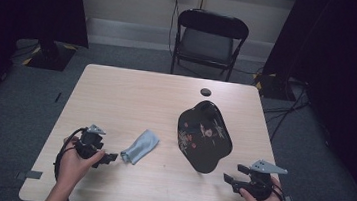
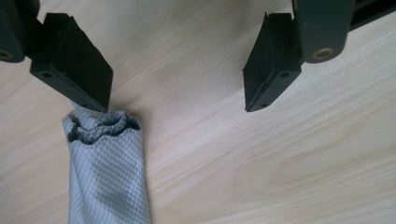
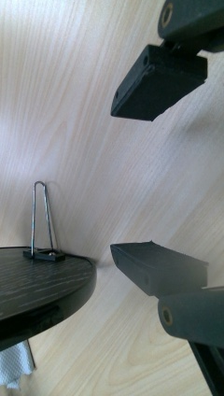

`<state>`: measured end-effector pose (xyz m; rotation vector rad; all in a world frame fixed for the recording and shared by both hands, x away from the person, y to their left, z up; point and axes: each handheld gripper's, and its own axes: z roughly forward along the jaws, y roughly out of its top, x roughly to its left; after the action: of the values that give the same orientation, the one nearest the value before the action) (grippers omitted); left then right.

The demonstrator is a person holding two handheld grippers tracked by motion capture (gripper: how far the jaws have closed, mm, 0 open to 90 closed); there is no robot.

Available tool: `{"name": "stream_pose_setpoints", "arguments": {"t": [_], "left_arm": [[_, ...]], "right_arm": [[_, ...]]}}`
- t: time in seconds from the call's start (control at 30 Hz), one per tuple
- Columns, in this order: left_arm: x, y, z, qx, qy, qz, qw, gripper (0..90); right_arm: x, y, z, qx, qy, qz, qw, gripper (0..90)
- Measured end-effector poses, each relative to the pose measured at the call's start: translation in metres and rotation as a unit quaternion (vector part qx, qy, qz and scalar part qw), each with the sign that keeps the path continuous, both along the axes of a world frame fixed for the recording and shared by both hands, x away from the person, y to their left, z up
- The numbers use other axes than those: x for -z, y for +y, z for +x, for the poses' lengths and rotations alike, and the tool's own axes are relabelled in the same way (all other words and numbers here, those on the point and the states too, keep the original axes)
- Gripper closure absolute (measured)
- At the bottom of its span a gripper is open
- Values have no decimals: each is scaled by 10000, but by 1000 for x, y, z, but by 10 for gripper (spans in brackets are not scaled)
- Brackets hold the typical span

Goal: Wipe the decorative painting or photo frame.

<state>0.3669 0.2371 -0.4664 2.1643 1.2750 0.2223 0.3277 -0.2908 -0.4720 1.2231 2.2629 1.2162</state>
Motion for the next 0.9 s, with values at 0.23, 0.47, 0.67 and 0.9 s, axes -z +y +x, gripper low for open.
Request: {"name": "stream_pose_setpoints", "arguments": {"t": [0.23, 0.47, 0.67, 0.9], "left_arm": [[4, 6, -2, -37, -3, 116, 9999, 234], [8, 9, -4, -39, 10, 154, 9999, 233], [11, 15, -5, -46, -16, 192, 9998, 230], [14, 16, -8, 161, -174, 229, 9995, 197]], "right_arm": [[4, -4, 2, 93, 44, -44, 9999, 258], [8, -7, 4, 134, 90, -129, 9998, 245], [10, -9, 5, 174, 118, -189, 9996, 234], [15, -11, 6, 108, 159, -336, 9993, 203]]}}
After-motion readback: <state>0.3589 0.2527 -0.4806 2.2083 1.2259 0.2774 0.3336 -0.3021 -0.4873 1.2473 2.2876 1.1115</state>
